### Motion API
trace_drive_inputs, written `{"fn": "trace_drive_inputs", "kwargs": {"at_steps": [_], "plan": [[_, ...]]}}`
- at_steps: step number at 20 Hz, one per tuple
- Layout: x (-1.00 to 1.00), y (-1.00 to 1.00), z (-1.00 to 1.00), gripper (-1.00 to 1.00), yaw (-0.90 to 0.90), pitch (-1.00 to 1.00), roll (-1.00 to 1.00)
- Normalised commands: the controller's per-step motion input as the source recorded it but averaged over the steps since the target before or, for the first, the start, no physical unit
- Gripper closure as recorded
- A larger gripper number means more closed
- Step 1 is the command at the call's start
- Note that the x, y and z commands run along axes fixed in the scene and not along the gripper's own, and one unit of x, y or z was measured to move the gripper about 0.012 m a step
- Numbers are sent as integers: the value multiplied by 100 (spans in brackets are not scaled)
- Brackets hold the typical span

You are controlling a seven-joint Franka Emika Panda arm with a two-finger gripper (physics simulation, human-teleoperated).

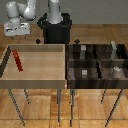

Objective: Place the box of cereal into the appropriate compartment.

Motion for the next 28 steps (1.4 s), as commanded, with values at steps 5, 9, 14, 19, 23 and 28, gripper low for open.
{"fn": "trace_drive_inputs", "kwargs": {"at_steps": [5,9,14,19,23,28], "plan": [[0,-20,0,-100,53,0,0],[0,-75,0,-100,0,0,0],[60,0,0,-100,0,0,0],[100,0,0,-100,0,0,0],[25,8,0,-100,0,0,0],[0,40,0,-100,0,0,0]]}}
